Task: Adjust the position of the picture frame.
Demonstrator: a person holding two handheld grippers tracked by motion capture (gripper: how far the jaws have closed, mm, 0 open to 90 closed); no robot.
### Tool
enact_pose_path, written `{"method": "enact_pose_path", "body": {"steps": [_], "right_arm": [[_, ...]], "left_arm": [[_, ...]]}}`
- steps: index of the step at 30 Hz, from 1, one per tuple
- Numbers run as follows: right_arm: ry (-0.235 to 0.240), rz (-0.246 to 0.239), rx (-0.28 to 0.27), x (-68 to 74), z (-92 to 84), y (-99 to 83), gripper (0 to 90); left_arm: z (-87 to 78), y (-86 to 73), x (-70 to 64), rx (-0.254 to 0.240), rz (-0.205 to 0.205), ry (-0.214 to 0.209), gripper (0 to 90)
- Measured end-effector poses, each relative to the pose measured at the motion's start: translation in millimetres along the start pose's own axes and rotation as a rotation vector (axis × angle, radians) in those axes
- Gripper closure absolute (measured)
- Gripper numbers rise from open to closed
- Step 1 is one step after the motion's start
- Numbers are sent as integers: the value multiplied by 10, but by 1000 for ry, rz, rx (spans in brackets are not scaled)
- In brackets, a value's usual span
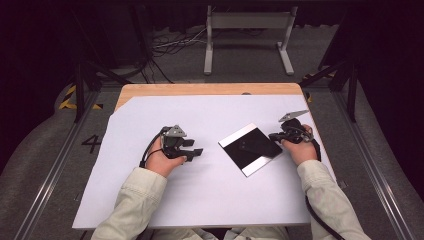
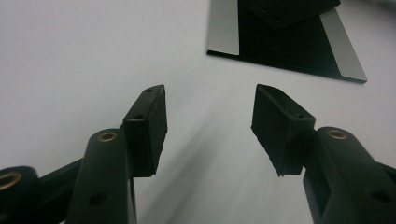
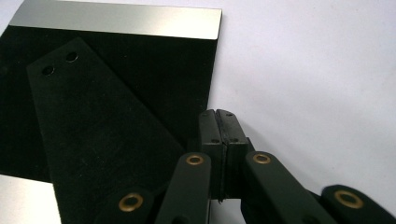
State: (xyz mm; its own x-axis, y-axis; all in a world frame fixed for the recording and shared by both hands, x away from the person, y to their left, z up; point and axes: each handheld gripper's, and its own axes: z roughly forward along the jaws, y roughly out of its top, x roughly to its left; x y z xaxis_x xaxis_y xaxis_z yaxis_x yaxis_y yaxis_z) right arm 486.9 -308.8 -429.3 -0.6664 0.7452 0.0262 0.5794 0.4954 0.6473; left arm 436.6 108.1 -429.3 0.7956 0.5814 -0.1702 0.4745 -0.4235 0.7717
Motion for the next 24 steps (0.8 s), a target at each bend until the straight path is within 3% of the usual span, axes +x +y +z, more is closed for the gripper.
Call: {"method": "enact_pose_path", "body": {"steps": [11, 24], "right_arm": [[47, -30, 17, 214, 17, 11, 900], [117, -58, 45, 581, -72, -106, 900]], "left_arm": [[-29, -29, 12, 12, 2, 6, 462], [-123, -40, -7, 8, -1, 1, 461]]}}
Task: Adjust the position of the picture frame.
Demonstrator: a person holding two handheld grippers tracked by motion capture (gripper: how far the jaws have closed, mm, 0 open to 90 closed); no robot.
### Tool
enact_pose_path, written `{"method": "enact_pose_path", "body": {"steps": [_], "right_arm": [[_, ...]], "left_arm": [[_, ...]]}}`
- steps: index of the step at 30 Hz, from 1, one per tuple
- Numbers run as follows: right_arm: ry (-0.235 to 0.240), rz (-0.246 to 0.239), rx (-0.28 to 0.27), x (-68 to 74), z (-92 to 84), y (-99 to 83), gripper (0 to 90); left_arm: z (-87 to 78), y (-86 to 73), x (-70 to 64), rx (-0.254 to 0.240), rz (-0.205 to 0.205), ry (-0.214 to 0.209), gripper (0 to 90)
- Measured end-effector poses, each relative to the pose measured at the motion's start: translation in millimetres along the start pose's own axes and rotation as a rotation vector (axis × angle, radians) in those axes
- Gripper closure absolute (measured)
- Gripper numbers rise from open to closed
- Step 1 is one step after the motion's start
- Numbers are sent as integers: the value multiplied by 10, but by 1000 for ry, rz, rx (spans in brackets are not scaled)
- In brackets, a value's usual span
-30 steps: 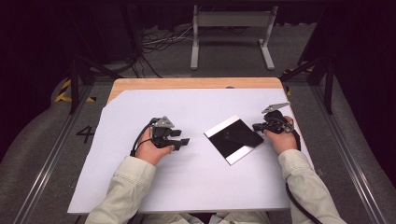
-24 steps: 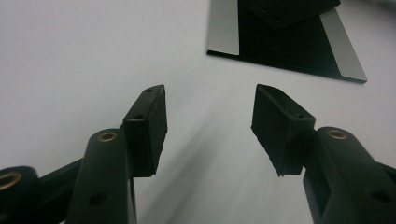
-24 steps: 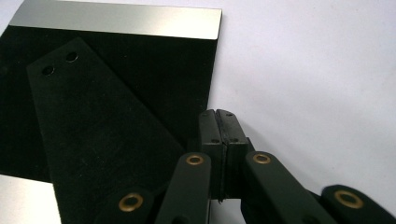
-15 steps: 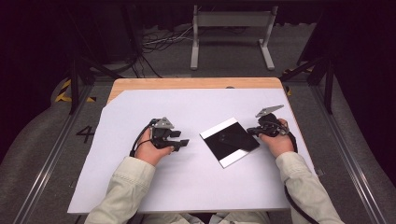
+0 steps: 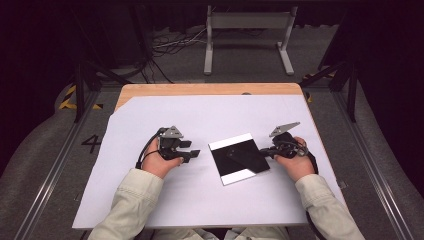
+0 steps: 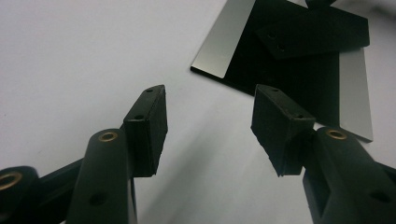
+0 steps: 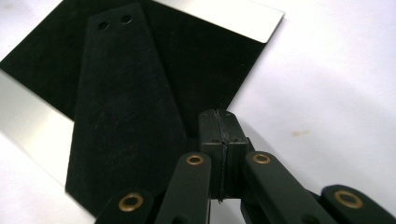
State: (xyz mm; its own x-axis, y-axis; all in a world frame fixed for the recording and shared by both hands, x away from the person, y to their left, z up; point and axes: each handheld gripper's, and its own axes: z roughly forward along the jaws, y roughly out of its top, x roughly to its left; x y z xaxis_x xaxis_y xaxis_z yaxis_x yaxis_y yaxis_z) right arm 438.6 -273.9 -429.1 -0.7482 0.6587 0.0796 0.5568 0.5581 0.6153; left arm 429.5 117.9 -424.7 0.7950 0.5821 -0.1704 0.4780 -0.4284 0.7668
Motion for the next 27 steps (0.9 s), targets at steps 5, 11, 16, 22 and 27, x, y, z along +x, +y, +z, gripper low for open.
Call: {"method": "enact_pose_path", "body": {"steps": [5, 11, 16, 22, 27], "right_arm": [[32, 7, -38, 134, 0, -86, 900], [35, -32, -10, 297, 5, -70, 900], [52, -57, 3, 407, 21, -56, 900], [69, -84, 18, 525, 36, -44, 900], [58, -94, 11, 541, 32, -54, 900]], "left_arm": [[-54, 0, -27, 0, 15, -4, 457], [-95, -8, -47, 2, 27, -5, 454], [-141, -44, -45, 5, 24, -6, 451], [-193, -96, -39, 7, 21, -8, 449], [-218, -111, -43, 8, 26, -10, 447]]}}
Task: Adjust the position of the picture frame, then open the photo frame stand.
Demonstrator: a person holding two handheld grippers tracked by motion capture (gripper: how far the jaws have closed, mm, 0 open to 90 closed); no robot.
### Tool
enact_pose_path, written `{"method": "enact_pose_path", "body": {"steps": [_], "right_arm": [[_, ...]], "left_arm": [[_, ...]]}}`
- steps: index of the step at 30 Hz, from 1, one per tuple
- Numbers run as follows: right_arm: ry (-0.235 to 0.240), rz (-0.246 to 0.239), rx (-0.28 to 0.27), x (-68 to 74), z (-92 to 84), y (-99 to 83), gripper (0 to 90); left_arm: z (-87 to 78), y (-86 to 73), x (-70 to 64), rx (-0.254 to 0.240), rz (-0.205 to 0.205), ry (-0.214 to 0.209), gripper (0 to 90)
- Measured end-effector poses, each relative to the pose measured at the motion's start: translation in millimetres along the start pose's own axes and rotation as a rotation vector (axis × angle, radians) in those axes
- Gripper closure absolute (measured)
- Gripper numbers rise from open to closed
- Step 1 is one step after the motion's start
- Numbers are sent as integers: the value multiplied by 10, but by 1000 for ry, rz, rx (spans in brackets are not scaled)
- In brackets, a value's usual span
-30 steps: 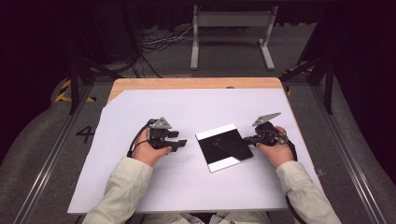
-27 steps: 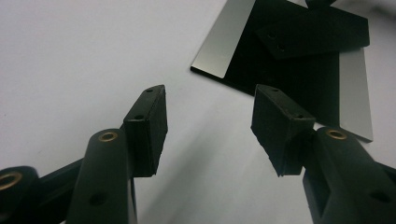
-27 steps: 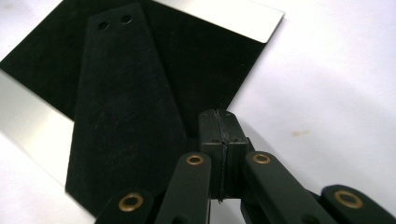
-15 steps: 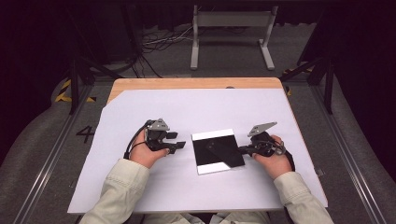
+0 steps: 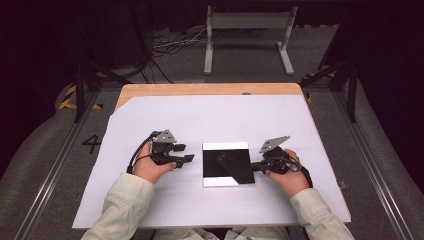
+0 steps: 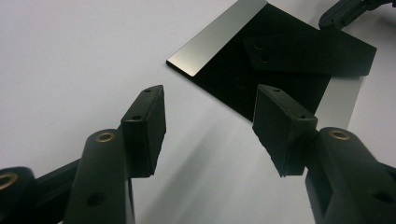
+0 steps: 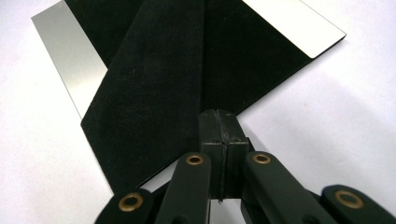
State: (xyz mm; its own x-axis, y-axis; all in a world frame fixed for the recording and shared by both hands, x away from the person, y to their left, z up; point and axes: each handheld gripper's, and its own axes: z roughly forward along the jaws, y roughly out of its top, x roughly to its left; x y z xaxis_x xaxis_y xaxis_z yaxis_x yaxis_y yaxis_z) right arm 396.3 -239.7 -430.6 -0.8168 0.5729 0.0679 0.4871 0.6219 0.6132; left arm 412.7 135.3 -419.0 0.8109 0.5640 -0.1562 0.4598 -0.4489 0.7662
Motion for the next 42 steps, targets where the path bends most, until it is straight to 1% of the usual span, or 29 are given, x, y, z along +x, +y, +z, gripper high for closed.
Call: {"method": "enact_pose_path", "body": {"steps": [1, 3, 4, 5, 7, 10, 13, 15, 18, 22, 23, 28, 32, 35, 36, 40, 42], "right_arm": [[-26, -15, -6, 8, -15, 2, 900], [-47, -14, -24, 11, -59, 8, 888], [-53, -8, -34, 12, -98, 13, 887], [-58, -3, -39, 16, -133, 16, 889], [-62, -1, -51, 29, -194, 16, 893], [-70, -3, -61, 52, -292, 11, 893], [-62, 1, -61, 70, -364, 0, 881], [-60, 0, -54, 81, -395, -12, 878], [-55, -1, -48, 85, -414, -25, 871], [-35, 3, -29, 107, -438, -48, 848], [-29, 4, -27, 116, -439, -51, 844], [-20, -4, -19, 172, -439, -53, 848], [-13, -13, -5, 202, -435, -53, 848], [-17, -22, 18, 232, -429, -63, 844], [-16, -23, 22, 237, -426, -67, 843], [-5, -21, 51, 261, -397, -90, 835], [-2, -27, 54, 264, -389, -94, 833]], "left_arm": [[-13, -3, -9, 1, 2, 0, 446], [-31, -5, -24, 0, 8, -2, 444], [-39, -6, -29, 1, 17, -3, 442], [-43, -8, -39, 1, 13, -6, 442], [-59, -10, -51, 4, 27, -10, 438], [-78, -17, -65, 9, 26, -13, 435], [-94, -24, -63, 15, 30, -18, 432], [-100, -25, -60, 11, 24, -13, 432], [-115, -17, -49, 11, 28, -14, 430], [-138, -15, -52, 10, 19, -18, 427], [-143, -12, -46, 9, 25, -15, 427], [-158, -10, -44, 8, 19, -17, 427], [-149, -8, -44, 6, 27, -16, 428], [-143, -11, -46, 10, 24, -16, 428], [-138, -16, -49, 11, 15, -19, 428], [-135, -19, -39, 15, 19, -16, 428], [-134, -19, -39, 14, 19, -17, 428]]}}
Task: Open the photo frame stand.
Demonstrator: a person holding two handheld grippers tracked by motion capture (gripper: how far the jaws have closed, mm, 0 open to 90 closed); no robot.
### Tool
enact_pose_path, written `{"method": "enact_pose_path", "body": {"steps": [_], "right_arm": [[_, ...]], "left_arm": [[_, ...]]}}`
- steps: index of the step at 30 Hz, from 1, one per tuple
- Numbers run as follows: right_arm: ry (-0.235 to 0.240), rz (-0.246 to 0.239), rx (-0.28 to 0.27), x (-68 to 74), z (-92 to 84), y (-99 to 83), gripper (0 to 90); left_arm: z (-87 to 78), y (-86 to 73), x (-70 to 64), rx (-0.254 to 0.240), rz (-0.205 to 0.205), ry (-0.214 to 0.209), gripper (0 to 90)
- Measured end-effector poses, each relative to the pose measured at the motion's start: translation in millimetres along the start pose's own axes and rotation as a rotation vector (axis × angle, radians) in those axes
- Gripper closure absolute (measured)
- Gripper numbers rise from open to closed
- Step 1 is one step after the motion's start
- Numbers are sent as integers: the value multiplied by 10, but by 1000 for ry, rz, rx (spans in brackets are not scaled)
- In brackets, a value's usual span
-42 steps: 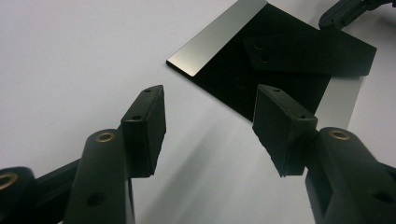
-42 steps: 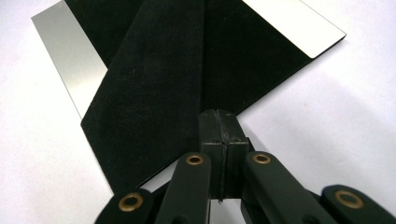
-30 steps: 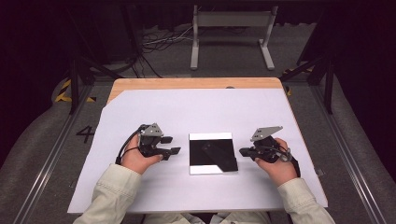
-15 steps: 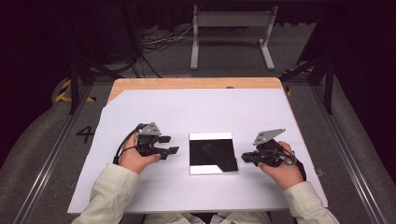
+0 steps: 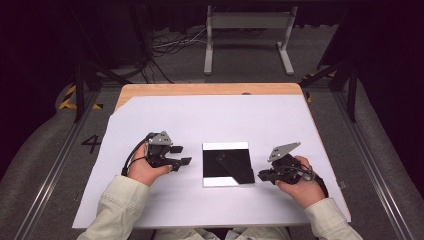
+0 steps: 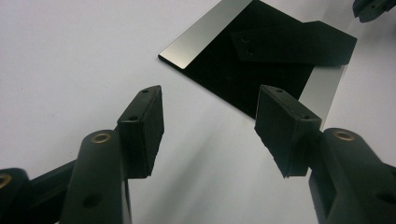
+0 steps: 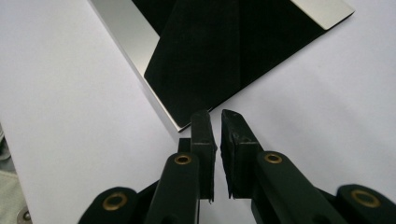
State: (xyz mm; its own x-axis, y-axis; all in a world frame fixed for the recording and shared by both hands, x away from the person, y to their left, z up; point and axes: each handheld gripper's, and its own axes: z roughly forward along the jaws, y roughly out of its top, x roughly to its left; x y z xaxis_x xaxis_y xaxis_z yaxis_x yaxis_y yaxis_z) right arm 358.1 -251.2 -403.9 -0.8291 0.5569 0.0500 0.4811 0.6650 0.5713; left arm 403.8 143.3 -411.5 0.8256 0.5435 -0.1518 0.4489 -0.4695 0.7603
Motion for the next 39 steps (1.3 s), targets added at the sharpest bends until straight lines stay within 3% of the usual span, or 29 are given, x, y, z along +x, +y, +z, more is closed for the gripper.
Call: {"method": "enact_pose_path", "body": {"steps": [27, 39], "right_arm": [[51, -42, 119, 129, 177, 4, 838], [35, -50, 121, 141, 203, 28, 876]], "left_arm": [[26, -7, -2, 7, 3, 0, 428], [35, -5, -5, 13, 8, -4, 428]]}}
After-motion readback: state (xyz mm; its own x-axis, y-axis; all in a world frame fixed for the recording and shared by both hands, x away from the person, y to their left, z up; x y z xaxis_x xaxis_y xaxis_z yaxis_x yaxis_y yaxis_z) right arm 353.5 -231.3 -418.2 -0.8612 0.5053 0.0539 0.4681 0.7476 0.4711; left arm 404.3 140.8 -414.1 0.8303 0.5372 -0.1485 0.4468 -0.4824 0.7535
